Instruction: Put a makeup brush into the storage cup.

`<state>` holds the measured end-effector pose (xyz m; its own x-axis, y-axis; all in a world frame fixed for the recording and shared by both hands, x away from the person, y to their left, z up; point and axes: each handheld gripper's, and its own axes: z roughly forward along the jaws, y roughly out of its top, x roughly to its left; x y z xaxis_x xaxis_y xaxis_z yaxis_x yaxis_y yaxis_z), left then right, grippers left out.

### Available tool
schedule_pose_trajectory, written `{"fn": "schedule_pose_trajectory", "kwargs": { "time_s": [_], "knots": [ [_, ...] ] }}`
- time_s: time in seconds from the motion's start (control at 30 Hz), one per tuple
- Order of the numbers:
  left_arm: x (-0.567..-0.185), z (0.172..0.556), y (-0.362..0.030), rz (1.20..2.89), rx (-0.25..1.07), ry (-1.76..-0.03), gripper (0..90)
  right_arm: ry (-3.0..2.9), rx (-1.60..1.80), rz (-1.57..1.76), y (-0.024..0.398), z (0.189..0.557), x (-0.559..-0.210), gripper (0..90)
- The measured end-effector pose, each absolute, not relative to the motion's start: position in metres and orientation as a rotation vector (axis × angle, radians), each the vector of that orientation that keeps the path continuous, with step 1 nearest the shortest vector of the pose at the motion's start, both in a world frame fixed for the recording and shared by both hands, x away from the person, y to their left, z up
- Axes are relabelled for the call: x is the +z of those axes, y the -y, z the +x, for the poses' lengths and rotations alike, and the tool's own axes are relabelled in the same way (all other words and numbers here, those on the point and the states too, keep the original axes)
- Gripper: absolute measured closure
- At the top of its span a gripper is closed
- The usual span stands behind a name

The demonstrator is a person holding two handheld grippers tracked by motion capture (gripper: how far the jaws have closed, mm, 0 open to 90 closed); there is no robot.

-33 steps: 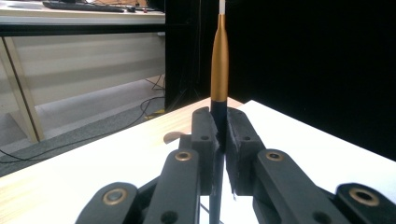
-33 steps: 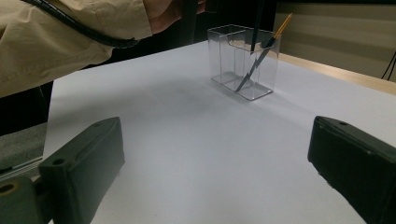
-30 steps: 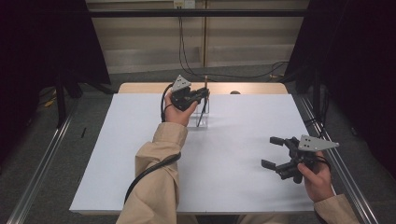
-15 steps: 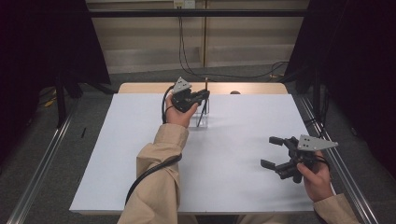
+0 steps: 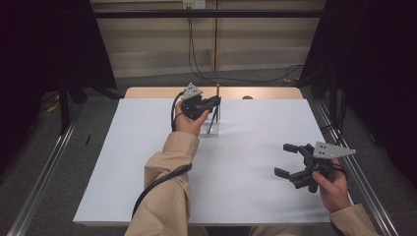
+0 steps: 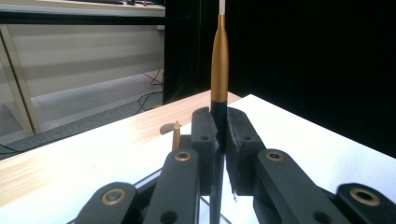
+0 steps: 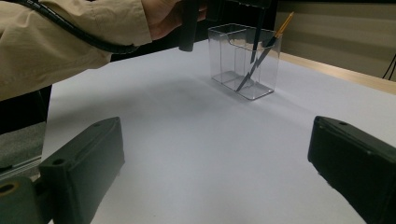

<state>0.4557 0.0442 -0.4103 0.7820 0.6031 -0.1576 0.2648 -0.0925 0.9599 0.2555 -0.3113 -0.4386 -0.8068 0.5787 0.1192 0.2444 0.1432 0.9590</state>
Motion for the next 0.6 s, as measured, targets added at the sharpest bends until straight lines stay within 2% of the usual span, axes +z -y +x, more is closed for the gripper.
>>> {"fn": "schedule_pose_trajectory", "kwargs": {
  "time_s": [0.37,0.4,0.47,0.5,0.53,0.6],
  "knots": [
    [-0.4152,0.4548,-0.0439,1.68,0.324,-0.708,80.8,-2.149,1.716,0.789,0.3104,0.2562,-0.4381,3.1],
    [-0.4154,0.4546,-0.0445,1.67,0.318,-0.711,78.4,-2.148,1.72,0.789,0.3104,0.2562,-0.4381,3.1],
    [-0.4154,0.4538,-0.0462,1.656,0.304,-0.714,66.4,-2.147,1.721,0.786,0.3102,0.2564,-0.4379,3.1],
    [-0.4154,0.4533,-0.0471,1.647,0.297,-0.714,66.4,-2.145,1.722,0.785,0.3101,0.2564,-0.4378,3.1],
    [-0.4148,0.4513,-0.0493,1.628,0.289,-0.718,57.1,-2.145,1.723,0.786,0.3097,0.2566,-0.4375,3.1],
    [-0.4144,0.4507,-0.0508,1.624,0.282,-0.716,53.8,-2.142,1.725,0.786,0.3094,0.2568,-0.4373,3.1]
  ]
}}
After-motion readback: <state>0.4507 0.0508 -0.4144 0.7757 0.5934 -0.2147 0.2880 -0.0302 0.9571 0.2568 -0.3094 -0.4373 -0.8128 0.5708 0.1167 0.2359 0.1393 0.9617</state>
